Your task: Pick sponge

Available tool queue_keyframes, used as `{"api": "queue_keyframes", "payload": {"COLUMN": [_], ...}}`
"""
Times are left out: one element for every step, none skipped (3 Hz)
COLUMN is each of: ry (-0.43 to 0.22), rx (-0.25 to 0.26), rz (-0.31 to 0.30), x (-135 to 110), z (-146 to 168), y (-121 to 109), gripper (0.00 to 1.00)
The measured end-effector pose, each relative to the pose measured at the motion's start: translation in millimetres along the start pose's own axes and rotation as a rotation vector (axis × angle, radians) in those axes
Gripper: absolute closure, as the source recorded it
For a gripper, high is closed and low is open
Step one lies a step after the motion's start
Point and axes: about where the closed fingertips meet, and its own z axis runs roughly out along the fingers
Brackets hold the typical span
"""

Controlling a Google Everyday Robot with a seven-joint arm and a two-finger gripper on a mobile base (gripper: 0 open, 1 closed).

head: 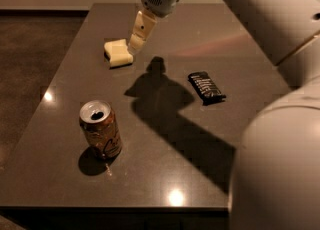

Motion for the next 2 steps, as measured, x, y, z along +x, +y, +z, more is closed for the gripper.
{"api": "queue_keyframes", "payload": {"ry": [0.005,0.032], "rx": [-0.027,-0.039], "rz": [0.000,-0.006], "x": [-26.7,-41.6], "z": [35.2,71.5], "y": [-2.0,-5.8], "gripper": [0.00,0.00]}}
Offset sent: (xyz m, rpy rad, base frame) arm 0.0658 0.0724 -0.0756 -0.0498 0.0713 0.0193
